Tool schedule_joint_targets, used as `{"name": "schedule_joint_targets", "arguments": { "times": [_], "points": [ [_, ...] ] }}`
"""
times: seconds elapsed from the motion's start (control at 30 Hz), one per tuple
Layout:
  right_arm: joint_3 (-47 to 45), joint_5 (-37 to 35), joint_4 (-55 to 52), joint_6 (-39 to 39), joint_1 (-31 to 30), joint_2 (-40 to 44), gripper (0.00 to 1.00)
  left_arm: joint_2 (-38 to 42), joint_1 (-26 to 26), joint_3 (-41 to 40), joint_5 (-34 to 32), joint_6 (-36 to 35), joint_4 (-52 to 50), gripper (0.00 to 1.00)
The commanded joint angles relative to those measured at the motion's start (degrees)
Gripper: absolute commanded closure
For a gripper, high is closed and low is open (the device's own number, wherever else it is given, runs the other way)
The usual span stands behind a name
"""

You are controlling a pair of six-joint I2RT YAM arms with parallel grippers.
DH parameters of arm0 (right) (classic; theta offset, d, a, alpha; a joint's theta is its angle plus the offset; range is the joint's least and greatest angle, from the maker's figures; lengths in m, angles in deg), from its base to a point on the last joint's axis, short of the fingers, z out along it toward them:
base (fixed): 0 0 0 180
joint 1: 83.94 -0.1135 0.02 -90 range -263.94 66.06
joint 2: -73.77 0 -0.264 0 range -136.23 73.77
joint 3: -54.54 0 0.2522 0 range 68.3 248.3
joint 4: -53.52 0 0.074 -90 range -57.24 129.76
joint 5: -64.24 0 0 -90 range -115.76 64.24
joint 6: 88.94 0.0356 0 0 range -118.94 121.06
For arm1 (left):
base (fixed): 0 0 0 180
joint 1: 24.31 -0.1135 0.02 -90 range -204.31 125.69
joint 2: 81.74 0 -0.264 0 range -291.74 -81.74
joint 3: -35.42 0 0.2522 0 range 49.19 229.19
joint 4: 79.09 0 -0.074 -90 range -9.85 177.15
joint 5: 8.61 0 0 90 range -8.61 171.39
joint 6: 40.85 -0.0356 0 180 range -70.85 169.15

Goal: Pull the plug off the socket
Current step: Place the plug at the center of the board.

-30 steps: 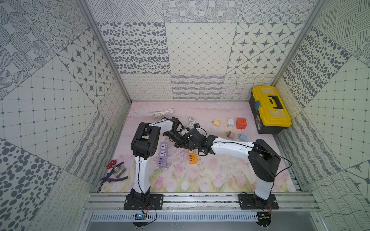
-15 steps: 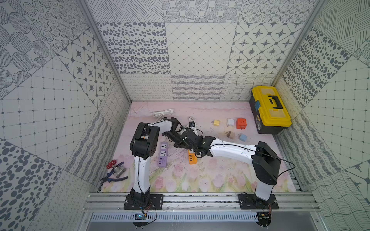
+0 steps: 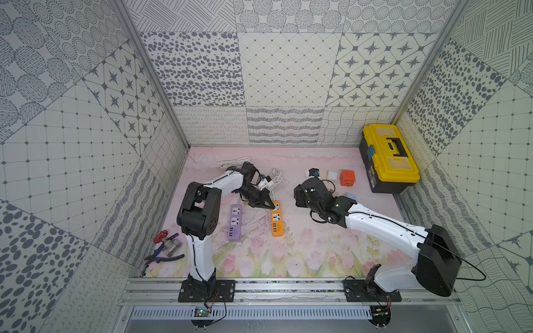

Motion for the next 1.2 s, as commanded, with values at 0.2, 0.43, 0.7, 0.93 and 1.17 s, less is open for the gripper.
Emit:
{"name": "schedule_joint_targets", "arguments": {
  "times": [0.2,0.43,0.7,0.93,1.17],
  "points": [
    [-8.0,11.6,3.1,-0.3,8.3,8.5,1.0,21.0,3.8,-2.4,-9.4,-8.6,1.9,0.98],
    [-10.7,22.1,3.5,-2.8,16.3,8.6,1.0,32.9,3.6,-6.3,-17.7,-12.7,-4.1,0.59],
    [-12.5,33.3,6.2,-4.8,25.5,5.2,1.0,43.2,-0.2,-15.7,-20.2,-13.6,-8.6,0.28],
    [-11.2,36.6,6.9,-6.7,28.0,0.2,1.0,49.2,-3.5,-24.6,-24.8,-12.5,-7.4,0.12],
    [-9.0,36.2,9.6,-6.8,28.0,-6.0,1.0,50.4,-3.6,-27.5,-29.4,-9.5,-3.2,0.07]
  ]
}}
